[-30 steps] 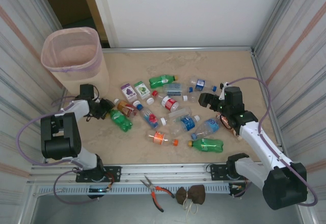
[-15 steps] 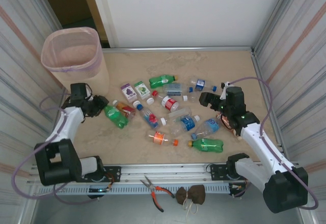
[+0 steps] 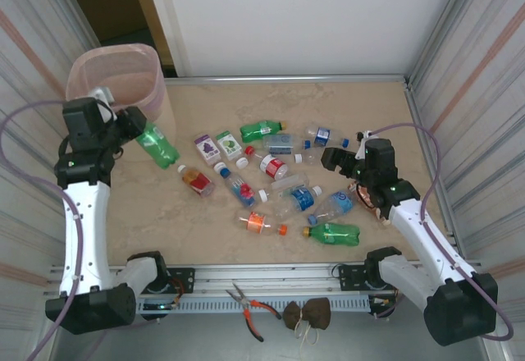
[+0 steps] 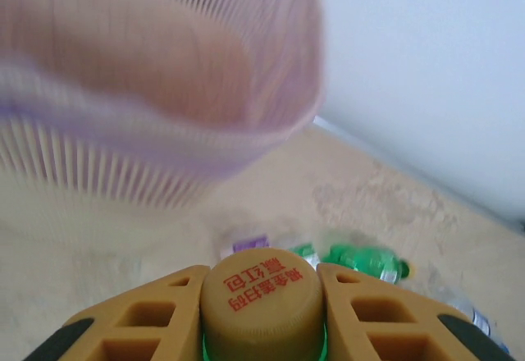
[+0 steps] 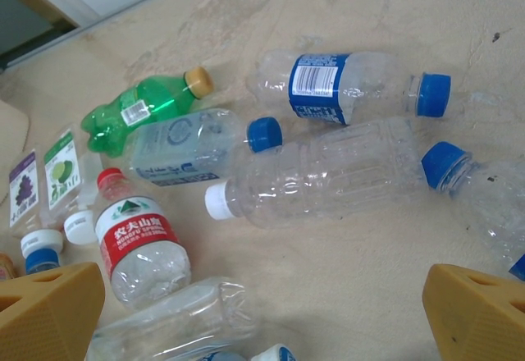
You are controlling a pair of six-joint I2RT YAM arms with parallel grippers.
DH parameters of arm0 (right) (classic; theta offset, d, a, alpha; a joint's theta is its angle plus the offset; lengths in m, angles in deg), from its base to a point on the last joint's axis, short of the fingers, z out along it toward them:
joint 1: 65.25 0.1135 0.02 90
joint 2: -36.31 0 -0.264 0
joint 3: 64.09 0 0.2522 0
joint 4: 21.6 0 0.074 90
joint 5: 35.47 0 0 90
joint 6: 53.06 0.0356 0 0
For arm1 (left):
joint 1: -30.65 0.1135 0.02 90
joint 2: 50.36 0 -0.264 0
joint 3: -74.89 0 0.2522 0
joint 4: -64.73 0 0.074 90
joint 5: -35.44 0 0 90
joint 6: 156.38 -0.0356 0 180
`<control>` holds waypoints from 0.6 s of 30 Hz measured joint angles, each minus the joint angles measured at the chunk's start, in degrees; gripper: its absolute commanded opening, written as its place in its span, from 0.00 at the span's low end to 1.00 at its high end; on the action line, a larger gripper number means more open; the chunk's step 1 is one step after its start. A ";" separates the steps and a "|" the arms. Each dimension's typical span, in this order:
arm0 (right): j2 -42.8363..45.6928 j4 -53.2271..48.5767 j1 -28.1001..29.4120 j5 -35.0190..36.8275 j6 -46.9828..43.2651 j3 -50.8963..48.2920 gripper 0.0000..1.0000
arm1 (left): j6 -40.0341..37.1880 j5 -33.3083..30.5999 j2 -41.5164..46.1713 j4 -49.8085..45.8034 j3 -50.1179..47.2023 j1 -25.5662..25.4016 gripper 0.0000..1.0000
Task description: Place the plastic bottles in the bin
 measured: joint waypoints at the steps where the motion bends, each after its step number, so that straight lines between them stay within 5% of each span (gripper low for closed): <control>1: 0.00 -0.04 0.00 0.00 0.00 0.31 0.98 | -1.11 -0.66 -0.79 0.09 2.60 0.00 0.00; 18: -2.21 -0.39 0.09 0.42 -1.51 5.42 0.99 | -20.06 -6.62 -22.05 10.67 29.59 0.00 0.00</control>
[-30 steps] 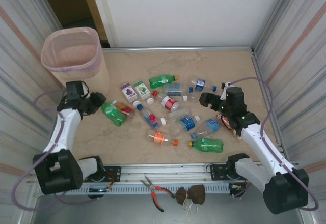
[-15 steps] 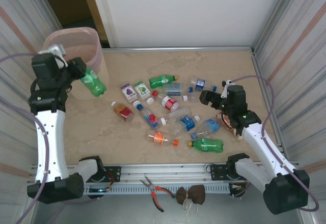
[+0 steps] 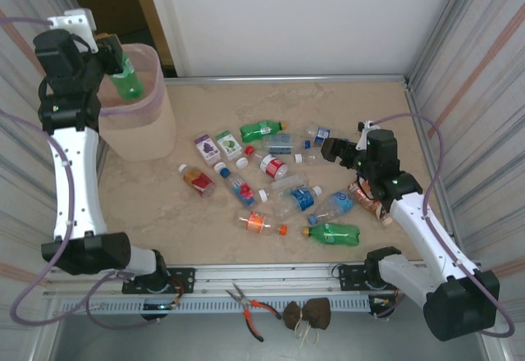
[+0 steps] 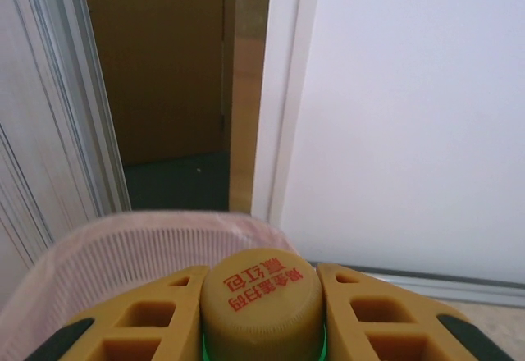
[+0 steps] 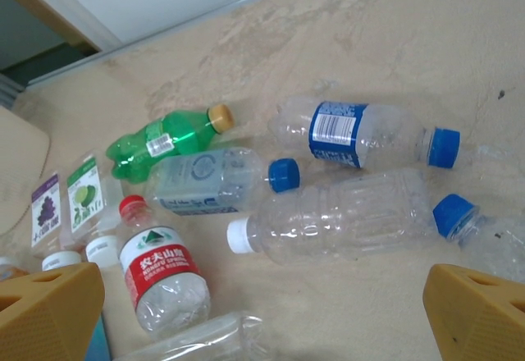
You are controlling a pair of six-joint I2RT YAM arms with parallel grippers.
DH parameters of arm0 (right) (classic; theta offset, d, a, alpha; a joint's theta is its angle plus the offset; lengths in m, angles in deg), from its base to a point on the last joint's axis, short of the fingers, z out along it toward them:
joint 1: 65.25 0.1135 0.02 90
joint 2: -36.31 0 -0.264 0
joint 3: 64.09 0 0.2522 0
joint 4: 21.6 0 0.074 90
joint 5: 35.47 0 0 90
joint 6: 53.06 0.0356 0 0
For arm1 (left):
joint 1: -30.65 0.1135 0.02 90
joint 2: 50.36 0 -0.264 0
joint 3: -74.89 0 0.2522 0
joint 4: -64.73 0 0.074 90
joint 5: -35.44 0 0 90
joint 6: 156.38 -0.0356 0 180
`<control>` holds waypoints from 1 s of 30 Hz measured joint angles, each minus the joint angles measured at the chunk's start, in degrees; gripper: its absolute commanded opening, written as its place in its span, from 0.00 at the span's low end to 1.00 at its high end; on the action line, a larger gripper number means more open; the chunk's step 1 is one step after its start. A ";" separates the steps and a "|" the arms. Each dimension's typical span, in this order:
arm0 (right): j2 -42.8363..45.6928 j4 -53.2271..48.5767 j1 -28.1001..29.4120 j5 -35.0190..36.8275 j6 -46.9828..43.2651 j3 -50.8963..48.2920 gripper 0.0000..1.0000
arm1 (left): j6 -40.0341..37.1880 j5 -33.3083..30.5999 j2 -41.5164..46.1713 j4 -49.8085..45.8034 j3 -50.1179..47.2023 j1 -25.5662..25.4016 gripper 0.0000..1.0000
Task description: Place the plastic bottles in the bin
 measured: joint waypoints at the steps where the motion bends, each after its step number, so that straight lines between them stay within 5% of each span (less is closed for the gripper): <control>1: -0.31 -0.07 0.00 0.02 -0.02 0.35 0.99 | -0.90 -0.50 -1.84 0.15 1.86 0.00 0.00; 8: -3.17 -0.02 0.02 0.02 -0.04 1.60 0.99 | -4.37 -1.73 -13.75 -0.79 10.08 0.00 0.00; 20: -3.50 0.20 0.02 0.07 0.02 0.98 0.99 | -7.37 -1.77 -21.90 -7.52 8.46 0.00 0.00; 30: -2.69 0.13 0.22 0.85 0.11 -0.98 0.99 | -9.05 -0.59 -33.88 -20.44 12.04 0.00 0.00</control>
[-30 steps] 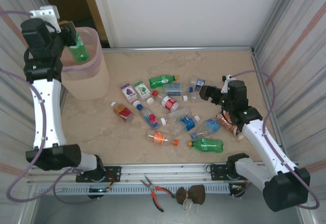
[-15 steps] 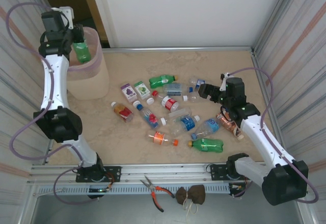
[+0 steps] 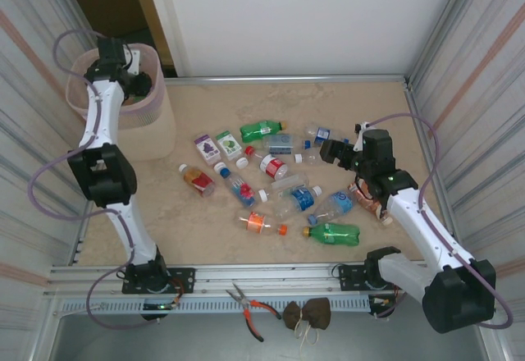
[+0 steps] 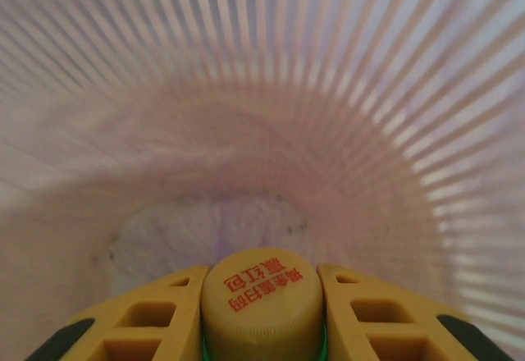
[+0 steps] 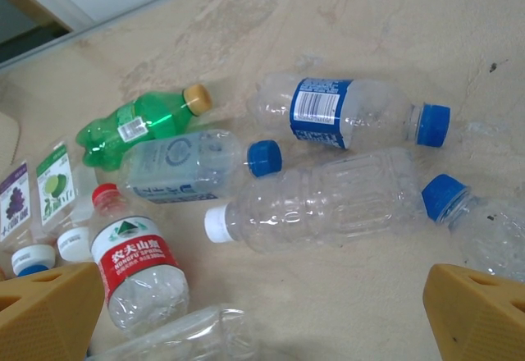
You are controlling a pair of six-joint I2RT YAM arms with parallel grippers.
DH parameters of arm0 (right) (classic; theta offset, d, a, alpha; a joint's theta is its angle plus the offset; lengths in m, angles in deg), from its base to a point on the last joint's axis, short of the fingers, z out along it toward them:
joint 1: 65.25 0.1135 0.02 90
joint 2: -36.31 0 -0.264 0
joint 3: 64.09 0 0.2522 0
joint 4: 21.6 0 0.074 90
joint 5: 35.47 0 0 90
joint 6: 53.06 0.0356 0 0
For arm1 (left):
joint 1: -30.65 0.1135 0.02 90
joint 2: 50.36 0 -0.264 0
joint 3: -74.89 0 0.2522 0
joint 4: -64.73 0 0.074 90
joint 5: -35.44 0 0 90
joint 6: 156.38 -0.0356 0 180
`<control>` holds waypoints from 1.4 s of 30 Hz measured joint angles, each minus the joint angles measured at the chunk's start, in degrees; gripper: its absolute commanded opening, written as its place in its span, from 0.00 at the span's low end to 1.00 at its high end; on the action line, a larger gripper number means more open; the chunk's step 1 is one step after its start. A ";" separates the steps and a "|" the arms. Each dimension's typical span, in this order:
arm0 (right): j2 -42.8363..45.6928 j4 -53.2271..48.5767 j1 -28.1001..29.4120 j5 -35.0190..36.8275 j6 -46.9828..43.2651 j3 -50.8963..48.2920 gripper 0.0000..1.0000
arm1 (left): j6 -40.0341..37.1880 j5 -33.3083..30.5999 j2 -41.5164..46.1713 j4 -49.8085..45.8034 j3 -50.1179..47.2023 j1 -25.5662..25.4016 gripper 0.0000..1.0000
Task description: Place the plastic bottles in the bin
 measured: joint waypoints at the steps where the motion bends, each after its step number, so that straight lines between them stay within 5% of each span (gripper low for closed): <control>1: 0.00 0.02 0.02 0.02 0.00 0.00 0.99 | -0.04 0.20 -0.81 -0.70 0.11 0.00 0.00; 17: 2.71 0.02 0.02 0.24 0.11 -2.49 0.99 | 0.04 1.29 -1.77 -8.20 -10.91 0.00 0.00; 30: 2.75 0.07 0.02 0.22 1.03 -4.70 0.99 | 2.25 -1.73 8.39 -9.51 -23.28 0.44 0.02; 42: 2.75 0.90 0.07 0.00 1.57 -4.74 0.99 | 3.91 -2.40 15.39 -8.70 -34.40 9.22 0.08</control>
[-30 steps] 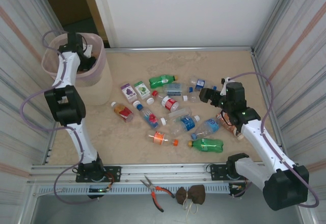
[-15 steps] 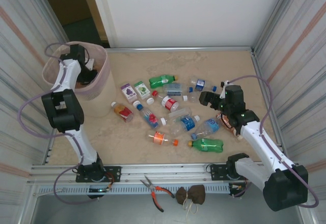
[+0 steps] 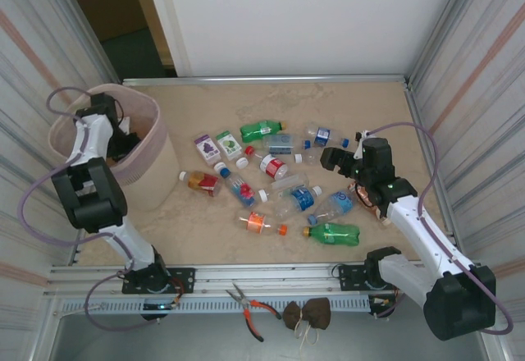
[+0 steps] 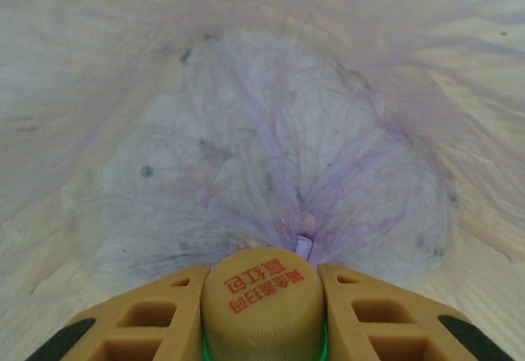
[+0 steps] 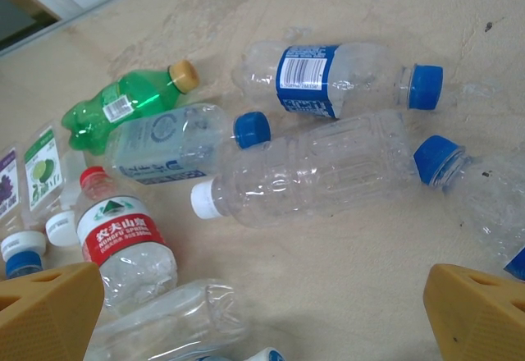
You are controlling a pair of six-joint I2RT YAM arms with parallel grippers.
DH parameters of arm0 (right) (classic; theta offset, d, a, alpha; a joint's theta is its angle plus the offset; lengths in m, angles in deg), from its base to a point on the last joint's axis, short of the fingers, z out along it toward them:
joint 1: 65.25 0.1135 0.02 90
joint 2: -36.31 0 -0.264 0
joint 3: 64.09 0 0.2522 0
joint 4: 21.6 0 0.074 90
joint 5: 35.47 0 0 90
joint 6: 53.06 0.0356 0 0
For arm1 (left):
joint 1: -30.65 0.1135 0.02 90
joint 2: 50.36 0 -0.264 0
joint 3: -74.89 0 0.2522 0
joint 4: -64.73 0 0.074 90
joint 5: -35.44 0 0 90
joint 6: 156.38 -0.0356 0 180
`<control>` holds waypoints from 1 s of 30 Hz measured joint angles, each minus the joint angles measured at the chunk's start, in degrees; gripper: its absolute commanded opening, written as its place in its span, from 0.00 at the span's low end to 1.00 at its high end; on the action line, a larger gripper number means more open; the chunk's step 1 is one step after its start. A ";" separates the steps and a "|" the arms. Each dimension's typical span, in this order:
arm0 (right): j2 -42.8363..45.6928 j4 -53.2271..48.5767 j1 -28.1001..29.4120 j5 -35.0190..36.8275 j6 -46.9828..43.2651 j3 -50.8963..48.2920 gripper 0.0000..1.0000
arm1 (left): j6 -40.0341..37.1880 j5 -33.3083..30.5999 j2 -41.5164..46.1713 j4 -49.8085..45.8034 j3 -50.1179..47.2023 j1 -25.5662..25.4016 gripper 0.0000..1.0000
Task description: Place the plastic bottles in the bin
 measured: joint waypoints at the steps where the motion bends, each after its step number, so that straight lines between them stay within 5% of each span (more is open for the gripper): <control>1: 0.00 0.00 0.00 0.00 0.02 0.00 0.99 | 0.24 0.02 0.63 0.28 -0.70 1.09 0.10; 5: 0.00 0.00 0.35 0.00 0.04 0.00 0.99 | 1.36 -0.22 2.36 0.81 -2.08 3.52 0.15; 14: 0.63 -0.09 1.11 0.04 0.04 0.00 0.99 | 2.78 2.62 5.90 1.33 -3.06 3.89 0.49; 30: 3.15 -1.92 1.11 0.28 0.04 0.00 0.99 | 5.95 14.23 16.11 0.48 4.26 2.58 0.55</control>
